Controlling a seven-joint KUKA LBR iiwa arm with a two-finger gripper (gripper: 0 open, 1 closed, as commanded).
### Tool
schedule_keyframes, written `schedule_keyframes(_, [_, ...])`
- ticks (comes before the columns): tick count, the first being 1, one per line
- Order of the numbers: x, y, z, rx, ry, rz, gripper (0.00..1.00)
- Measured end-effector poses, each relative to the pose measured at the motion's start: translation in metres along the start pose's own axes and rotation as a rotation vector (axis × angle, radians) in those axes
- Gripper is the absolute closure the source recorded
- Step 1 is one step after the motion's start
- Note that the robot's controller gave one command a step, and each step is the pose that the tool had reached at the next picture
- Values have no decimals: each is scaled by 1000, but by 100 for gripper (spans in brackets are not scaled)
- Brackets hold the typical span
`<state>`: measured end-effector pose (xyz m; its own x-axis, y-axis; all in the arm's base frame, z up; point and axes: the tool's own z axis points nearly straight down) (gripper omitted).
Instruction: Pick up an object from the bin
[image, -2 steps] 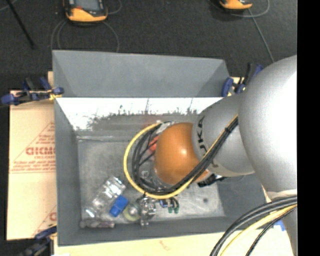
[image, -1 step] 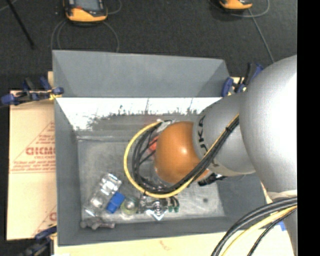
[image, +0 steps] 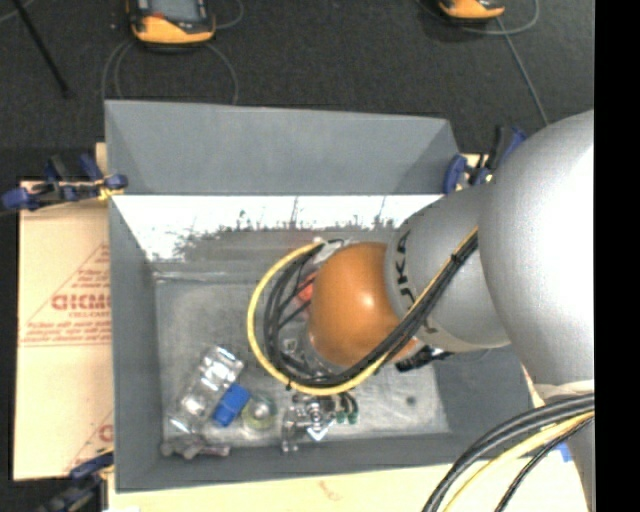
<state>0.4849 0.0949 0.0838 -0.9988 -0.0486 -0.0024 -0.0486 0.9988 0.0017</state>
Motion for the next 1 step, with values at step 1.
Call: schedule_keyframes(1, [-20,-12,11,-3,-4,303,0])
